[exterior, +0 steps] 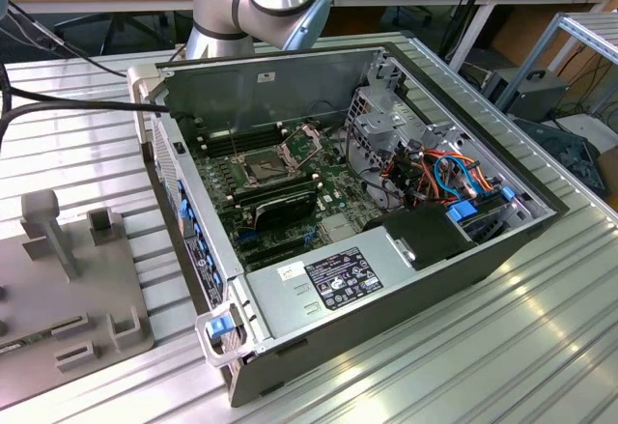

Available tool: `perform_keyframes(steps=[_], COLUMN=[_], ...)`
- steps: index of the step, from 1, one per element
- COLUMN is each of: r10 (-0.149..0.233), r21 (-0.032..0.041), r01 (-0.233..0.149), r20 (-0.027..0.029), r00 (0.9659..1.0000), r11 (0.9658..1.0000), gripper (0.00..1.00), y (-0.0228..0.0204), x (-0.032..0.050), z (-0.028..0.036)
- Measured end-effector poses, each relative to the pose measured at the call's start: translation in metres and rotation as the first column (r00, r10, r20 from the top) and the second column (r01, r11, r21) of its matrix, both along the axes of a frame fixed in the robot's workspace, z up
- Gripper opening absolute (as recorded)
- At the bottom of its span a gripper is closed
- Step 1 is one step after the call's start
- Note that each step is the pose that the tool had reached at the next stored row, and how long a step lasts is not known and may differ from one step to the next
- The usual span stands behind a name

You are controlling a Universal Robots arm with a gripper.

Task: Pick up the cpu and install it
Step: 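Pick up the cpu and move it towards the insertion slot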

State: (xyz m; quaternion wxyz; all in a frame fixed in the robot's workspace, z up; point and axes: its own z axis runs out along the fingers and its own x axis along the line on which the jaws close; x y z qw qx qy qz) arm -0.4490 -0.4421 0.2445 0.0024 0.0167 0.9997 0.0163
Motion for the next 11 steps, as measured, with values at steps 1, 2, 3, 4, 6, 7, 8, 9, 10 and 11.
perform_keyframes(steps=[1, 2, 3, 4, 6, 7, 8, 9, 10, 11], r10=[0.0, 0.0, 0.0, 0.0, 0.0, 0.0, 0.0, 0.0, 0.0, 0.0], r21=[0.0001, 0.0002, 0.0002, 0.0, 0.0, 0.0, 0.0, 0.0, -0.0001, -0.0001], r01=[0.0, 0.0, 0.0, 0.0, 0.0, 0.0, 0.0, 0.0, 0.0, 0.0], r20=[0.0002, 0.0003, 0.0004, 0.0001, 0.0001, 0.0001, 0.0001, 0.0001, 0.0, 0.0], r00=[1.0, 1.0, 1.0, 1.0, 1.0, 1.0, 1.0, 1.0, 1.0, 1.0], r11=[1.0, 1.0, 1.0, 1.0, 1.0, 1.0, 1.0, 1.0, 1.0, 1.0], gripper=[0.55, 0.55, 0.55, 0.55, 0.55, 0.55, 0.55, 0.55, 0.55, 0.55], y=[0.0, 0.0, 0.0, 0.0, 0.0, 0.0, 0.0, 0.0, 0.0, 0.0], x=[0.0, 0.0, 0.0, 0.0, 0.0, 0.0, 0.0, 0.0, 0.0, 0.0], z=[0.0001, 0.0001, 0.0002, 0.0004, 0.0026, 0.0046, 0.0046, 0.0047, 0.005, 0.0052])
